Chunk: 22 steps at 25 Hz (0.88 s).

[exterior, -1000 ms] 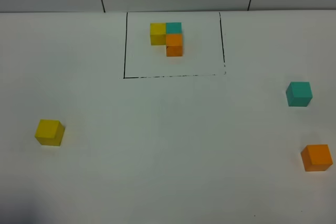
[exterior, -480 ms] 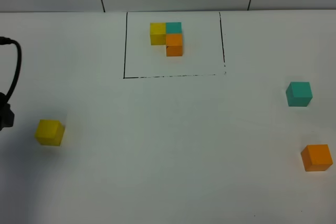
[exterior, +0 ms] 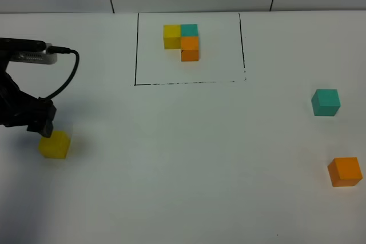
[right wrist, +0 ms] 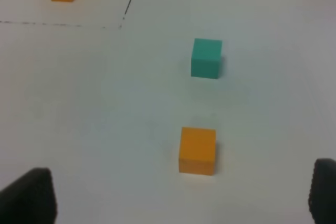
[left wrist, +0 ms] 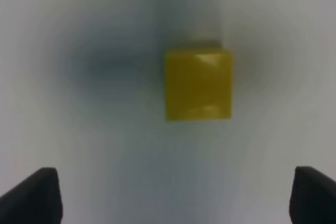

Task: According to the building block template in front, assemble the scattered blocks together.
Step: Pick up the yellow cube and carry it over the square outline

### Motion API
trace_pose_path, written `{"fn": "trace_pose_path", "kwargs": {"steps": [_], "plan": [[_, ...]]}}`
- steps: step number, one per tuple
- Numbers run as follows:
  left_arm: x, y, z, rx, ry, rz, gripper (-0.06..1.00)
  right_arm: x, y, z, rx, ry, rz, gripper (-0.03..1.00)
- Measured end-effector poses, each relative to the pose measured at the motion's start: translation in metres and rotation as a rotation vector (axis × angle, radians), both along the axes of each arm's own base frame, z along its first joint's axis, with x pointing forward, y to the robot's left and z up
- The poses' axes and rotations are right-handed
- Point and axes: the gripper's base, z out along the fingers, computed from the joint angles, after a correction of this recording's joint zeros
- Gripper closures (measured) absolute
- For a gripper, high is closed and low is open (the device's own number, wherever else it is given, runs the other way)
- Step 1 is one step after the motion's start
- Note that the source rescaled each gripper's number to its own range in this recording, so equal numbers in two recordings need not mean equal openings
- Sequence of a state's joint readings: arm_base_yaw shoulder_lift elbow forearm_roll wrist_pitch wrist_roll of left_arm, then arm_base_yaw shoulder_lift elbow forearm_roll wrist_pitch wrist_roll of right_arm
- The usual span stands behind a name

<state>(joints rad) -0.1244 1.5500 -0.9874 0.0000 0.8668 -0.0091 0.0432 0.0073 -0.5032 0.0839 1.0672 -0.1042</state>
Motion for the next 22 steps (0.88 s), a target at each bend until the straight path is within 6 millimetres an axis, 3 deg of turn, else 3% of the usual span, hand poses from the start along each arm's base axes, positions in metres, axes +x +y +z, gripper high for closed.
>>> {"fn": "trace_pose_path", "kwargs": {"steps": [5,17,22], "plan": [[0.005,-0.004,-0.008,-0.009,0.004,0.073,-0.03,0.000,0.000,0.000,0.000,0.000,0.000,0.02],[0.010,0.000,-0.009,0.039,-0.045,0.067,-0.03,0.000,0.000,0.000,0.001,0.000,0.000,0.02],[0.013,-0.002,-0.021,0.026,0.005,0.069,-0.03,0.000,0.000,0.000,0.001,0.000,0.000,0.03]]}}
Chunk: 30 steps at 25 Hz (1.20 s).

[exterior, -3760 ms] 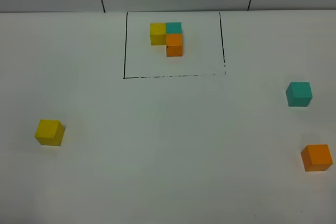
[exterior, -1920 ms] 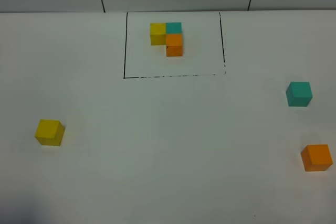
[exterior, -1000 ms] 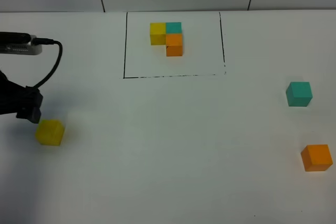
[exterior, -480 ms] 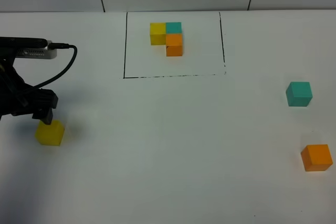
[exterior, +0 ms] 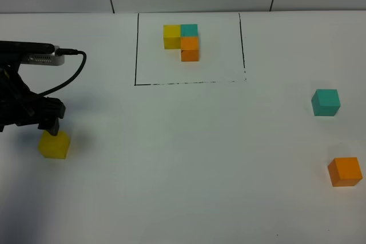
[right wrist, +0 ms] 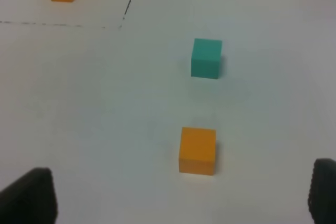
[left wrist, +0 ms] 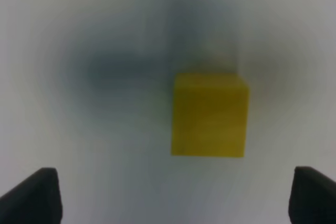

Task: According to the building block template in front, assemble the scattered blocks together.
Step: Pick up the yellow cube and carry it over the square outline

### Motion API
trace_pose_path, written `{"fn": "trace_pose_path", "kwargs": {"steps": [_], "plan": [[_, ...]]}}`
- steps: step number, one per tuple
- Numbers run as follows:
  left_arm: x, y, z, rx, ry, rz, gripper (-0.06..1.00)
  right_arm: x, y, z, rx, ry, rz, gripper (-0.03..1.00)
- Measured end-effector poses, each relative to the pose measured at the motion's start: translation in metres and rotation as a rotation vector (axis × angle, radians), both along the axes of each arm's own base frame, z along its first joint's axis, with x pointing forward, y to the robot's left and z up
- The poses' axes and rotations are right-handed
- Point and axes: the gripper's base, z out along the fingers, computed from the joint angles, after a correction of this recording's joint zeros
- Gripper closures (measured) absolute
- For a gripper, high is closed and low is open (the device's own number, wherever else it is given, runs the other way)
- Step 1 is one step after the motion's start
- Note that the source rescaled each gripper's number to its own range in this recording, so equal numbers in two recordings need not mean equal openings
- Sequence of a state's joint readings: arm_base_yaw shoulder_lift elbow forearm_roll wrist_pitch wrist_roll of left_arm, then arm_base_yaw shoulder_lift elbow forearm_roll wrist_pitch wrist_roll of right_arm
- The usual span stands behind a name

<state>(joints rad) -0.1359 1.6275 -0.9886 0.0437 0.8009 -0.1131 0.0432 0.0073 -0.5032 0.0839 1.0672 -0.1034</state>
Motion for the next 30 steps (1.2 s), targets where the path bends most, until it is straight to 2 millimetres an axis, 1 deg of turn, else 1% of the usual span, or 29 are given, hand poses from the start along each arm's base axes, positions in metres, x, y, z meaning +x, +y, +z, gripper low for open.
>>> {"fn": "trace_pose_path", "kwargs": {"steps": [6,14,23,30], "plan": [[0.005,-0.007,-0.020,-0.058,0.058,0.002,-0.03,0.000,0.000,0.000,0.000,0.000,0.000,0.04],[0.010,-0.010,-0.039,-0.059,0.099,-0.002,-0.03,0.000,0.000,0.000,0.000,0.000,0.000,0.04],[0.016,-0.008,-0.052,-0.022,0.091,-0.018,-0.03,0.000,0.000,0.000,0.000,0.000,0.000,0.05],[0.013,-0.008,-0.068,-0.026,0.058,-0.018,-0.02,0.000,0.000,0.000,0.000,0.000,0.000,0.06]]}}
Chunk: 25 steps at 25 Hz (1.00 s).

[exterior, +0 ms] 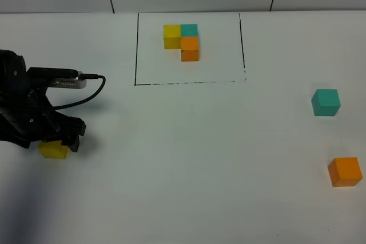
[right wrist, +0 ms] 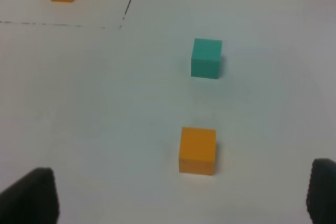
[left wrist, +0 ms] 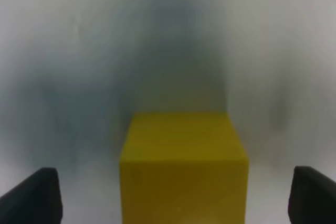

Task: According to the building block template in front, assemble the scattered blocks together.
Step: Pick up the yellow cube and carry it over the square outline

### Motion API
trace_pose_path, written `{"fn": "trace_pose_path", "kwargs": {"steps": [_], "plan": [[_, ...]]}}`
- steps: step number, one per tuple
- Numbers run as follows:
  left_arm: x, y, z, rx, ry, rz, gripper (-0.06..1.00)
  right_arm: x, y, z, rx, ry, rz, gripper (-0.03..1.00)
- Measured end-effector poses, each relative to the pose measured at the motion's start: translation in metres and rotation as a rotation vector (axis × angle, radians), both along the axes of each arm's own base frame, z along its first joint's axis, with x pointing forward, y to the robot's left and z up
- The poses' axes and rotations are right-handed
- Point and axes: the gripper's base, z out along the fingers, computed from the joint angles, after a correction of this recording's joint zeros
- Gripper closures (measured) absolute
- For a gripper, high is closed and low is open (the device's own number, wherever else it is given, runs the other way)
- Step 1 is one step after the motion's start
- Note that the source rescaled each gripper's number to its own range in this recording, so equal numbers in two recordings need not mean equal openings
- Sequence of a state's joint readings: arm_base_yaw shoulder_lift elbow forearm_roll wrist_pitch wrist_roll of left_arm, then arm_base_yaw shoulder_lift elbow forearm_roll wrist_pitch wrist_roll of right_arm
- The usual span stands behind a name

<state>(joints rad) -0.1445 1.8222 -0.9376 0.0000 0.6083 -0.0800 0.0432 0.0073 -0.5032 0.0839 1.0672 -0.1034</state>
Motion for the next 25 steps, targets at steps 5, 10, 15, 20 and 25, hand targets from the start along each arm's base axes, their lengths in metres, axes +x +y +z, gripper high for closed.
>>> {"fn": "trace_pose_path", "kwargs": {"steps": [5,10,15,20,25], "plan": [[-0.0006,0.0001,-0.0036,-0.003,-0.015,0.007,0.05,0.0000,0.0000,0.0000,0.000,0.000,0.000,0.06],[-0.0003,0.0000,-0.0037,-0.004,-0.018,0.027,0.39,0.0000,0.0000,0.0000,0.000,0.000,0.000,0.06],[-0.0012,0.0002,-0.0037,-0.003,-0.008,0.027,0.94,0.0000,0.0000,0.0000,0.000,0.000,0.000,0.06],[-0.0012,0.0002,-0.0037,-0.001,-0.008,-0.003,0.94,0.0000,0.0000,0.0000,0.000,0.000,0.000,0.06],[0.0036,-0.0005,0.0024,0.007,-0.004,-0.135,0.94,0.0000,0.0000,0.0000,0.000,0.000,0.000,0.06]]}}
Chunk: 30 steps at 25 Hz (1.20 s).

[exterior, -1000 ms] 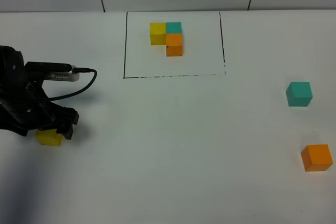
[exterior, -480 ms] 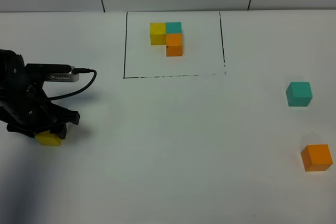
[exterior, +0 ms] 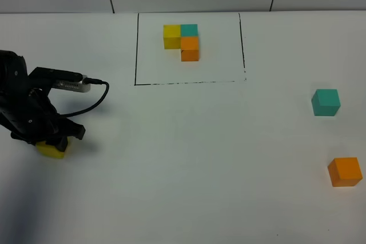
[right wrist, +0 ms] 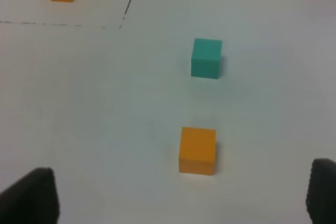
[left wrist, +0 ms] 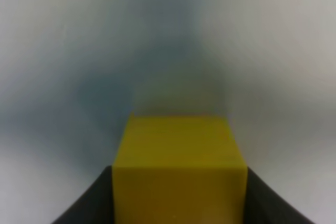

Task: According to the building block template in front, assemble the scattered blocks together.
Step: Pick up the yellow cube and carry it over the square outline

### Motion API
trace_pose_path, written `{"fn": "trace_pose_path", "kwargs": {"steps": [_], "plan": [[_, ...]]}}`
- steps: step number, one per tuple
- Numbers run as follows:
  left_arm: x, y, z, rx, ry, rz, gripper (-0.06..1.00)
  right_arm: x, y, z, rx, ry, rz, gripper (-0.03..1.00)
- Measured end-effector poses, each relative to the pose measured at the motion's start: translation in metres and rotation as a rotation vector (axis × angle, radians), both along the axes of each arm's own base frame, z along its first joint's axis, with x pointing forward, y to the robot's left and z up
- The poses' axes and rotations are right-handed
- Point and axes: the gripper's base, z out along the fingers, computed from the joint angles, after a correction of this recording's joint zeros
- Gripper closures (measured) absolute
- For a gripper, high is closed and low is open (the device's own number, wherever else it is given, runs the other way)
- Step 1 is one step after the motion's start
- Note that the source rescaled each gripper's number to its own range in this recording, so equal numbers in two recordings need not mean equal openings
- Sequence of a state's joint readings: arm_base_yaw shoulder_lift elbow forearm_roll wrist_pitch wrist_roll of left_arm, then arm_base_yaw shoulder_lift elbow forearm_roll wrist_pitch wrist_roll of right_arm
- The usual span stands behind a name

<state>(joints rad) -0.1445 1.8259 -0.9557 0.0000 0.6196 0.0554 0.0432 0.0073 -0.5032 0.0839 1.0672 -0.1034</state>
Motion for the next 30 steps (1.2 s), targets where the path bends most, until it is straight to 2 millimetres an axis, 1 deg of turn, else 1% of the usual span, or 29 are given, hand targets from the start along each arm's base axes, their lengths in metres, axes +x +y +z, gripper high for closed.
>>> {"fn": "trace_pose_path", "kwargs": {"steps": [3,7,11,13,16,19,24,30], "plan": [[0.010,-0.005,0.012,0.003,-0.015,-0.097,0.94,0.000,0.000,0.000,0.000,0.000,0.000,0.06],[0.026,-0.028,0.036,0.011,-0.064,-0.320,0.94,0.000,0.000,0.000,-0.001,0.000,0.000,0.07],[0.044,-0.069,0.067,0.013,-0.199,-0.543,0.94,0.000,0.000,0.000,-0.001,0.000,0.000,0.07],[0.053,-0.093,0.082,0.011,-0.261,-0.635,0.94,0.000,0.000,0.000,-0.001,0.000,0.000,0.07],[0.063,-0.126,0.093,0.014,-0.269,-0.763,0.94,0.000,0.000,0.000,-0.001,0.000,0.000,0.07],[0.072,-0.154,0.092,0.020,-0.209,-0.872,0.94,0.000,0.000,0.000,-0.001,0.000,0.000,0.08],[0.083,-0.194,0.073,0.088,-0.096,-1.025,0.94,0.000,0.000,0.000,-0.001,0.000,0.000,0.09],[0.083,-0.230,0.047,0.182,-0.029,-1.204,0.94,0.000,0.000,0.000,-0.001,0.000,0.000,0.09]]}}
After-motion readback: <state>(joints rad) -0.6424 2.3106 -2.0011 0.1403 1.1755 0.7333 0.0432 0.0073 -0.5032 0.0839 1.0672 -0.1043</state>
